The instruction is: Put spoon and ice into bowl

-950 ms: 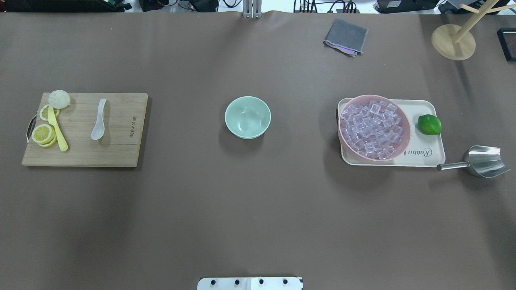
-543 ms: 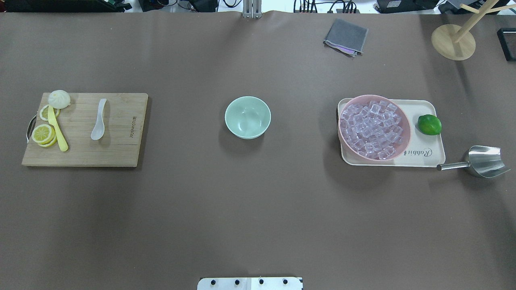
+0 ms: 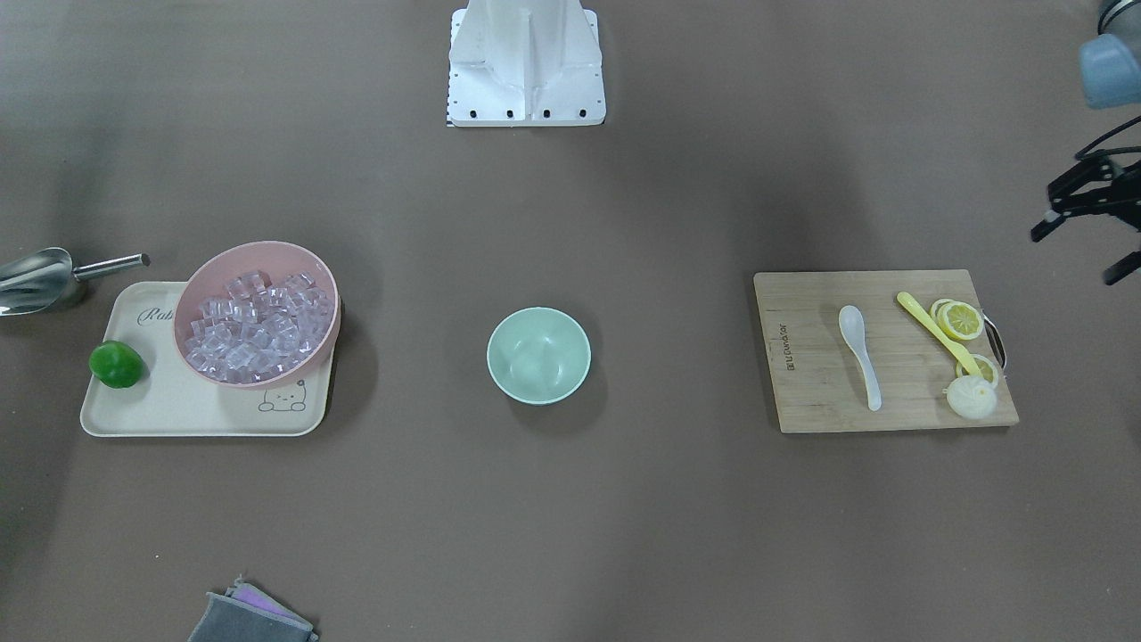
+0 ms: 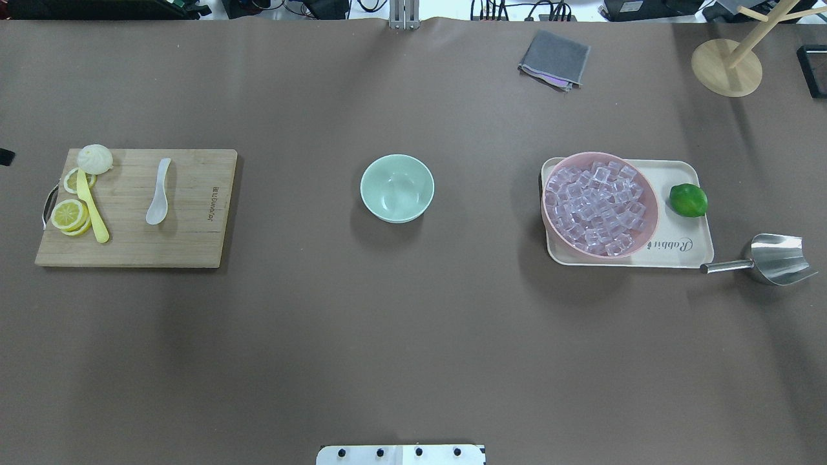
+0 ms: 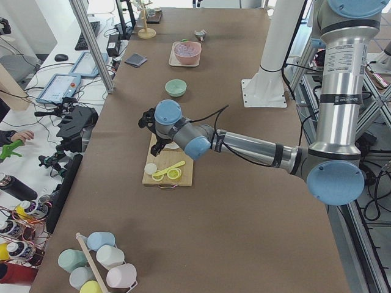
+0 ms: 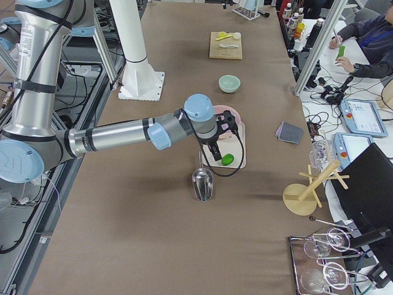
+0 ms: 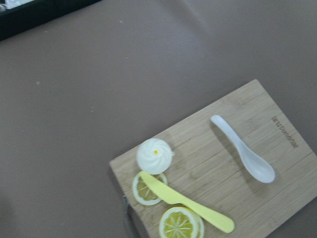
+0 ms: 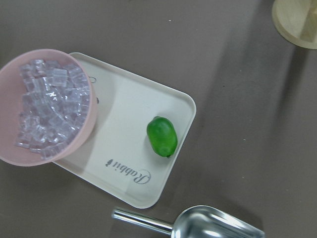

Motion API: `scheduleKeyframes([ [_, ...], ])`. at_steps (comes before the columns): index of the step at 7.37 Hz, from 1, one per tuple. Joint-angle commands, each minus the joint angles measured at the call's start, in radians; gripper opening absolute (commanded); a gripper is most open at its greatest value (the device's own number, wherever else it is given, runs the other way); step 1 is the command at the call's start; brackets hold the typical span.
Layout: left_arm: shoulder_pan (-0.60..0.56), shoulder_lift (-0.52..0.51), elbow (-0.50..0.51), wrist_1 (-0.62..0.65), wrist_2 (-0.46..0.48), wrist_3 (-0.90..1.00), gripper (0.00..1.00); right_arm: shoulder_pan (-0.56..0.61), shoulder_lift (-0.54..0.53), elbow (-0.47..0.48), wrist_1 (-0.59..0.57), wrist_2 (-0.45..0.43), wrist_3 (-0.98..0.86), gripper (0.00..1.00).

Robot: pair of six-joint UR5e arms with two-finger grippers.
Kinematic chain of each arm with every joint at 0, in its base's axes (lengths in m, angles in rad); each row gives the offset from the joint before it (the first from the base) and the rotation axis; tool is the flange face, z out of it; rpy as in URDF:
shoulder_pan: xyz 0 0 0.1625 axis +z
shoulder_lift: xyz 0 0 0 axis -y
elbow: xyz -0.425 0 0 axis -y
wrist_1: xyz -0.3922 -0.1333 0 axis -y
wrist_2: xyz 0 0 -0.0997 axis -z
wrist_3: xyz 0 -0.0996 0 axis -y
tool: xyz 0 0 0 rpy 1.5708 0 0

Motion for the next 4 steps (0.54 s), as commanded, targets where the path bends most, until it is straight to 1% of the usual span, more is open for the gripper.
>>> scheduleKeyframes([
  [1,0.093,-0.058,0.029,-0.001,0.009,-0.183,0.99,-0.143,0.060,0.054,-0.002,-0.062,0.243,1.00],
  [2,0.133,-0.088,0.043,0.000,0.098,-0.264,0.99,-0.212,0.086,0.055,-0.002,-0.159,0.348,1.00],
  [3,0.198,-0.105,0.043,-0.003,0.247,-0.429,0.99,-0.304,0.103,0.064,-0.002,-0.317,0.448,1.00],
  [4,0.257,-0.142,0.059,0.000,0.299,-0.496,0.98,-0.382,0.118,0.065,-0.005,-0.440,0.523,1.00],
])
